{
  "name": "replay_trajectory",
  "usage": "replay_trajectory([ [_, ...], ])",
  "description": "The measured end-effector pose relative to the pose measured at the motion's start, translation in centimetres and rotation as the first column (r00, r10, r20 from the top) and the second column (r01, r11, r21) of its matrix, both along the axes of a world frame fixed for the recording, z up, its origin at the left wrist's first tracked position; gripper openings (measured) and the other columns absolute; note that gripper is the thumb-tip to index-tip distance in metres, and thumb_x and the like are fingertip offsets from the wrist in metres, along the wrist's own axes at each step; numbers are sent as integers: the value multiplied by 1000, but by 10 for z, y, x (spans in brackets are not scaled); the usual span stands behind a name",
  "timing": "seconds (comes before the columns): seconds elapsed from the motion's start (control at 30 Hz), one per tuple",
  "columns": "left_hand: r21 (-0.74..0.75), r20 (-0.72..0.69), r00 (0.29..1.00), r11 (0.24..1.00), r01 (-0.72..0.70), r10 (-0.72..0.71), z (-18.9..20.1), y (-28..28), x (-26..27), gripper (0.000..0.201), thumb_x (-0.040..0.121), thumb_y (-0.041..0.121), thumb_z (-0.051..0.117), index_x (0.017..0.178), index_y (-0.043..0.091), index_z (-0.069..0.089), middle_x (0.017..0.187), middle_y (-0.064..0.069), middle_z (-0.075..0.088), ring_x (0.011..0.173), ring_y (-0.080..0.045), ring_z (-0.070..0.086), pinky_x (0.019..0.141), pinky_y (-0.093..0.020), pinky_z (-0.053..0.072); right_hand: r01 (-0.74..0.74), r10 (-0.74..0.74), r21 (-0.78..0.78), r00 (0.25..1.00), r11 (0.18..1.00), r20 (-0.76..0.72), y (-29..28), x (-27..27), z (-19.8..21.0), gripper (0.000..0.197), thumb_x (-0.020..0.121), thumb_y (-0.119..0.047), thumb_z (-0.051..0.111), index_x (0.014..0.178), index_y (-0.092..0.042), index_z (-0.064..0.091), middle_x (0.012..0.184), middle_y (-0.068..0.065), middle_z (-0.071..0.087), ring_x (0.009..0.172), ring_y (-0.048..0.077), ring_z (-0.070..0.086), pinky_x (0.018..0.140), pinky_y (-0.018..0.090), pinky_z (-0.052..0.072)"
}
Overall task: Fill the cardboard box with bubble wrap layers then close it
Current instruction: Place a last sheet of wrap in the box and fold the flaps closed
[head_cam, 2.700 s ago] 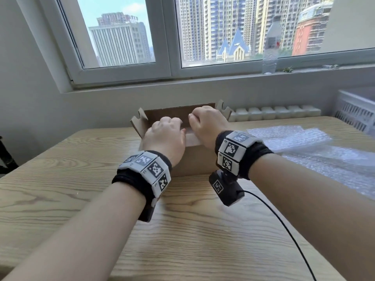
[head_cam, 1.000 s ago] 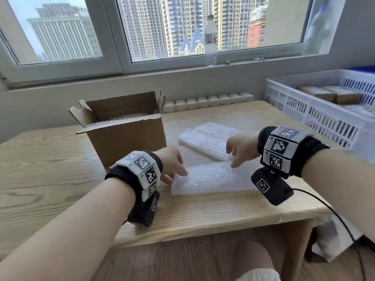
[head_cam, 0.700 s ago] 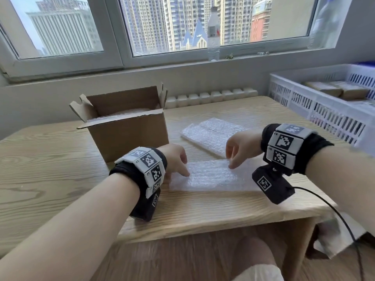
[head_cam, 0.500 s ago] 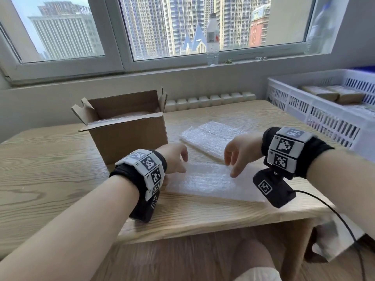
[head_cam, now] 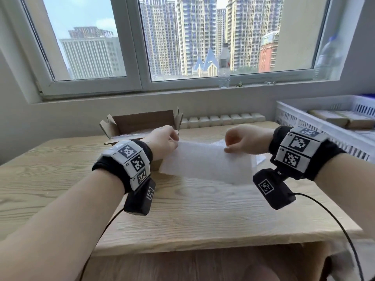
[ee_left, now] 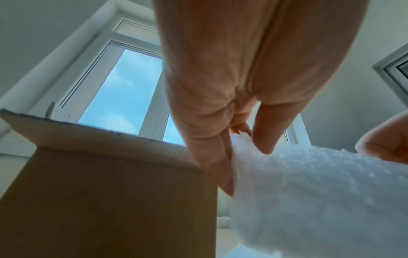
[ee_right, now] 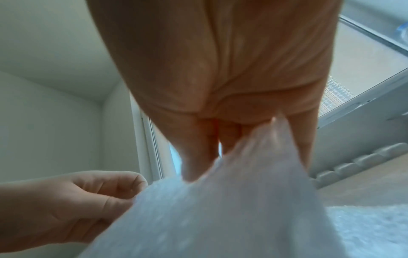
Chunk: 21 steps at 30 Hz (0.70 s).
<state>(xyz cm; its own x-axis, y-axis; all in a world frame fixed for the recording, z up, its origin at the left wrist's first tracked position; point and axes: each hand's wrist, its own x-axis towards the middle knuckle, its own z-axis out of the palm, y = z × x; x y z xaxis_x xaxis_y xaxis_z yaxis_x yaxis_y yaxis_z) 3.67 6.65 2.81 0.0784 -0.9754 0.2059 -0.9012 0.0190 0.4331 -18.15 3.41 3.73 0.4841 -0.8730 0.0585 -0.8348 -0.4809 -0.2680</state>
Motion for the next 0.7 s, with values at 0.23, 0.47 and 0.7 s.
replay_trajectory([
  [0.23,-129,102,993,989,76,-63,26,23,27,26,85,25,66,111,21,67,107,4,66,103,-13,58,92,-25,44,18,11,-186,987,982,157,6,28,26,23,88,-20,63,109,-15,55,94,-2,58,86,15,50,68,18,37],
  [0.47,-431,200,957,896,-108,212,53,36,65,25,91,40,52,105,26,67,103,6,70,98,-21,62,87,-34,48,37,73,-447,971,894,226,14,71,57,28,84,-22,67,112,-17,68,118,0,67,113,18,56,101,34,42],
  [0.7,-505,120,955,845,-178,273,26,26,105,34,96,15,46,126,17,60,129,-6,61,123,-23,52,103,-30,37,60,124,-577,954,815,274,-3,127,29,27,92,-15,56,116,-15,66,123,4,58,120,21,43,99,30,41],
])
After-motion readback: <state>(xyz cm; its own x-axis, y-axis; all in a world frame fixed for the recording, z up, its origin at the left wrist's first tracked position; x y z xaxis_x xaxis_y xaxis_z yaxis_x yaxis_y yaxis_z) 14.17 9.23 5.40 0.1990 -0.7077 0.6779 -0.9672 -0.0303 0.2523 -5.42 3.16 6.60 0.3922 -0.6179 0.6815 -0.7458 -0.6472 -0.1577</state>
